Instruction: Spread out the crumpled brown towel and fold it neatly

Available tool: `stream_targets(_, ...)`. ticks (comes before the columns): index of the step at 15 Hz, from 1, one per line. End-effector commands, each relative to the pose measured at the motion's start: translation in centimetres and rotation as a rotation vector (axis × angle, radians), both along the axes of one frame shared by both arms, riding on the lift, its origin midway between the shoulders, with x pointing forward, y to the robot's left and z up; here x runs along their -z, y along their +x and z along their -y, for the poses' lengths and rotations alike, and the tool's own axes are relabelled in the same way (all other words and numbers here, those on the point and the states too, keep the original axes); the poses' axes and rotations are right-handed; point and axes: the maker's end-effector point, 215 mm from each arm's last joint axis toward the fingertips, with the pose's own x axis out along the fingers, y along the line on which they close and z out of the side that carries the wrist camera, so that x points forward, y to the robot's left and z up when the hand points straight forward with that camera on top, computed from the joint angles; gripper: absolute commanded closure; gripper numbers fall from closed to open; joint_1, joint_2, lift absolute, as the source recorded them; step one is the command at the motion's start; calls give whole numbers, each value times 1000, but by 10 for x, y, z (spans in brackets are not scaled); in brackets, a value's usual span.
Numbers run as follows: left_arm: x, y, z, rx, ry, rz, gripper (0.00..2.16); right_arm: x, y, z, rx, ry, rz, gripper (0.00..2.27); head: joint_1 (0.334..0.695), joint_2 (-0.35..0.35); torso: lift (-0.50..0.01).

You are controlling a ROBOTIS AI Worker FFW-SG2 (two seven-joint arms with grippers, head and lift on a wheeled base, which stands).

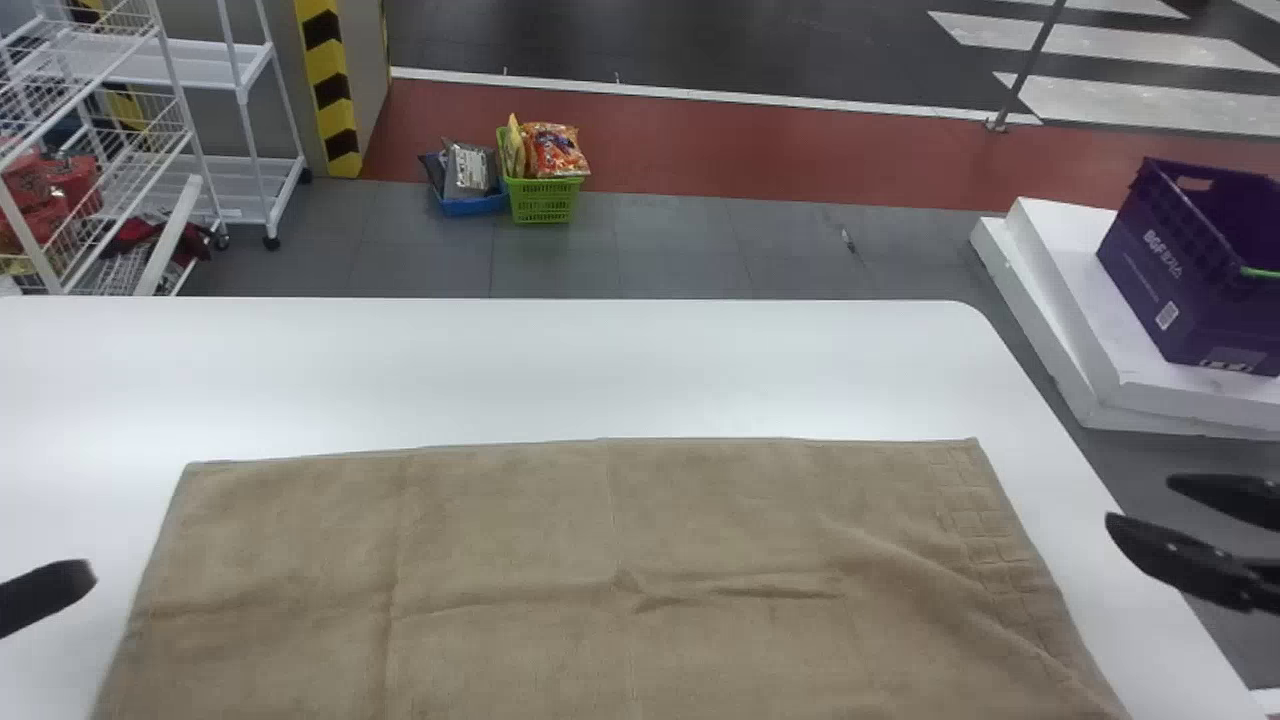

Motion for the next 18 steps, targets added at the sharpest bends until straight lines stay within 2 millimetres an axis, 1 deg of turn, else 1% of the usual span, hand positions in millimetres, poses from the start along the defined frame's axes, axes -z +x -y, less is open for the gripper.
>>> stream_targets(1, 0, 33, 22, 38, 11, 1, 107, 2, 50, -17, -17, 6, 3, 367, 695, -164, -126)
stream_targets(2, 0, 40, 25, 44, 17, 0, 107, 5, 61, -22, -20, 22, -9, 373, 695, -164, -126)
stream_targets(3, 0, 44, 28, 48, 24, -4, 107, 8, 62, -26, -26, 37, -18, 373, 695, -155, -126)
stream_targets(4, 0, 46, 30, 52, 30, -4, 107, 19, 56, -37, -51, 55, -53, 424, 695, -149, -126)
stream_targets(5, 1, 45, 30, 53, 29, -7, 107, 34, 43, -44, -72, 49, -90, 721, 695, -144, -126)
stream_targets(6, 2, 45, 29, 50, 32, -8, 107, 44, 28, -49, -95, 38, -114, 1082, 695, -136, -126)
stream_targets(7, 2, 45, 26, 44, 39, -10, 107, 52, 14, -48, -103, 46, -139, 1399, 695, -131, -126)
stream_targets(8, 1, 45, 25, 45, 42, -8, 107, 60, 1, -38, -82, 41, -161, 1612, 695, -122, -126)
stream_targets(9, 1, 45, 25, 48, 41, -9, 107, 66, -14, -27, -63, 33, -178, 1690, 695, -122, -126)
stream_targets(11, 3, 45, 30, 59, 43, -12, 107, 74, -44, -10, -43, 19, -196, 1690, 695, -140, -126)
stream_targets(12, 4, 45, 34, 67, 45, -15, 107, 79, -59, -3, -42, 9, -205, 1690, 695, -155, -126)
stream_targets(13, 6, 44, 36, 70, 41, -19, 107, 85, -70, 1, -44, 0, -215, 1690, 695, -186, -126)
stream_targets(14, 7, 44, 37, 73, 40, -22, 107, 89, -76, 5, -41, 1, -224, 1690, 695, -200, -126)
stream_targets(15, 9, 43, 42, 81, 39, -27, 107, 94, -81, 3, -49, 3, -232, 1690, 695, -213, -126)
stream_targets(18, 15, 38, 48, 92, 44, -41, 107, 106, -83, -14, -81, 22, -250, 1690, 695, -236, -126)
